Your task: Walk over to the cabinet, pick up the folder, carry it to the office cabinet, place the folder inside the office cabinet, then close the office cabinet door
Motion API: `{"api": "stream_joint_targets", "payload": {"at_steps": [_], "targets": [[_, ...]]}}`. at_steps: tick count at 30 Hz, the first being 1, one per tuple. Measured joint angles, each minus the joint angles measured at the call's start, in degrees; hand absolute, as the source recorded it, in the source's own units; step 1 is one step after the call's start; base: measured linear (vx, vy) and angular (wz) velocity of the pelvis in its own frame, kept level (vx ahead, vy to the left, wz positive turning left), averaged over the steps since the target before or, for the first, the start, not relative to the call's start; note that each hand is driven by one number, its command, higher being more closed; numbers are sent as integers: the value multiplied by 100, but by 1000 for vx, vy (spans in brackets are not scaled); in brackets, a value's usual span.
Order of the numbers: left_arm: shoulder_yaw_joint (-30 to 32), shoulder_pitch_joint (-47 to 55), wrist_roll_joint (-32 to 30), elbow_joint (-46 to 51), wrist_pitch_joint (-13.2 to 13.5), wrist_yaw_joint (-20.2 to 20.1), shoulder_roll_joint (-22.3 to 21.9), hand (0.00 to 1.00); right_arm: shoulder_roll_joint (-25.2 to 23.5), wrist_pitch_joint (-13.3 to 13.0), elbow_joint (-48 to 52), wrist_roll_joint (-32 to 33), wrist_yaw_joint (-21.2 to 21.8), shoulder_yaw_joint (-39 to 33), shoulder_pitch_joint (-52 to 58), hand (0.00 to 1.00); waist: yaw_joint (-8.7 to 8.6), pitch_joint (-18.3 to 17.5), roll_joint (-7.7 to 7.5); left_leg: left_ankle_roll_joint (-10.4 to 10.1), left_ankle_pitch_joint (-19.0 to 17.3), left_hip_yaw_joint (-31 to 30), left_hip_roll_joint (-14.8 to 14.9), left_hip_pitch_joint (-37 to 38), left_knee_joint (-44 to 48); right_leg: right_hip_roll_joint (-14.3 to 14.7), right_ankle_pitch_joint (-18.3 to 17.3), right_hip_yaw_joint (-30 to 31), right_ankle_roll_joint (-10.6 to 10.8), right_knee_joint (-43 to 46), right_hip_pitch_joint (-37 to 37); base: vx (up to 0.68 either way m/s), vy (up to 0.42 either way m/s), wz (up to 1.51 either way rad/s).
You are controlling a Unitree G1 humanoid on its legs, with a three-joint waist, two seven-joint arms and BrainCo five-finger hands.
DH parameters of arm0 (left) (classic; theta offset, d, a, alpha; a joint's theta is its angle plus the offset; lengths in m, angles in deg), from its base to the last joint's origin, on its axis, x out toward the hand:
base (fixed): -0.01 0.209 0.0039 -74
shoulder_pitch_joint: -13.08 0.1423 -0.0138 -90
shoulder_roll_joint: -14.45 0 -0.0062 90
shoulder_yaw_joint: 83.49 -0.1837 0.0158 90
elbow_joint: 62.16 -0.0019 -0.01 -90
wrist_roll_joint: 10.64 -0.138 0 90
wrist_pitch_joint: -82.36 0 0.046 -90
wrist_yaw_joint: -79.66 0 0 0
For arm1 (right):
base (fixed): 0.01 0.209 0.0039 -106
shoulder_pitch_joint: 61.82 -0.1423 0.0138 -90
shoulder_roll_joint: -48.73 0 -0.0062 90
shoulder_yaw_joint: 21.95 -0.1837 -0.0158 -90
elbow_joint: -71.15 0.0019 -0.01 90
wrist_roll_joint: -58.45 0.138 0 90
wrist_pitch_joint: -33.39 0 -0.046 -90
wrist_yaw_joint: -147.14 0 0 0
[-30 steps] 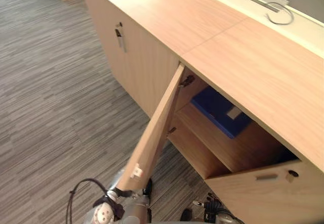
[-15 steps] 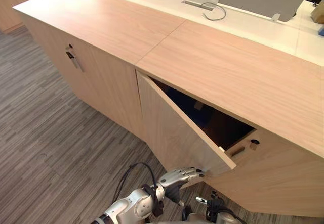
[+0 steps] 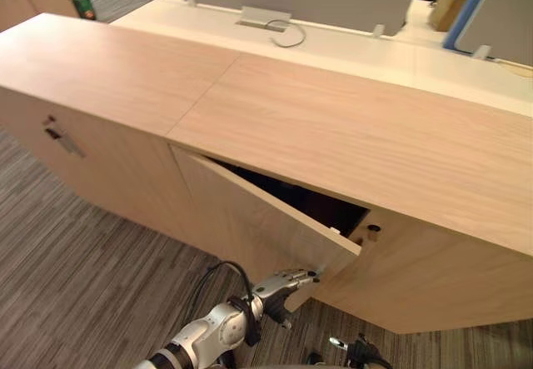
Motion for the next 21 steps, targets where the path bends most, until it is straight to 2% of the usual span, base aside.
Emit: {"api": "stream_joint_targets", "payload": {"at_steps": [2,5,8,12,16,19,21], "targets": [[143,-160,-25,-239,-26,-46,-3,0,27,7,0,2,0,-42,67,0,-144,-9,-7,0,-100,84,3,97,-2,17,72,119,-23,-120,65,-13,-9,-31],[304,-259,-155,-522,-114,-64,-38,0,44,8,2,2,1,-42,95,0,-270,-24,-19,-40,-188,185,1,184,-5,21,110,226,-36,-184,104,-33,3,-26],[713,-651,-459,-821,-368,-23,-40,0,45,33,1,2,4,-180,167,0,-361,-41,-17,-25,-267,252,3,226,-28,33,124,331,-61,-217,95,-46,-5,-18],[1047,-973,-639,-965,-584,74,71,0,57,61,2,4,6,-210,199,0,-419,-74,-15,-43,-298,355,29,247,-25,72,167,431,-116,-282,84,-13,-13,-14],[1499,-1073,-645,-1113,-913,286,49,0,57,62,22,8,12,-210,199,0,-436,-138,-38,-81,-358,538,41,338,-3,86,186,575,-151,-283,64,8,-6,-23],[1715,-1073,-426,-1121,-1057,411,-62,0,57,62,43,11,13,-208,199,0,-429,-157,-40,-85,-387,650,40,354,-1,96,225,582,-288,-284,14,-5,6,-24],[2051,-1027,-83,-1390,-1120,418,-289,0,50,69,42,16,12,-209,207,0,-381,-153,-46,-46,-412,772,39,409,-1,106,291,582,-389,-286,-4,-37,16,-31]]}}
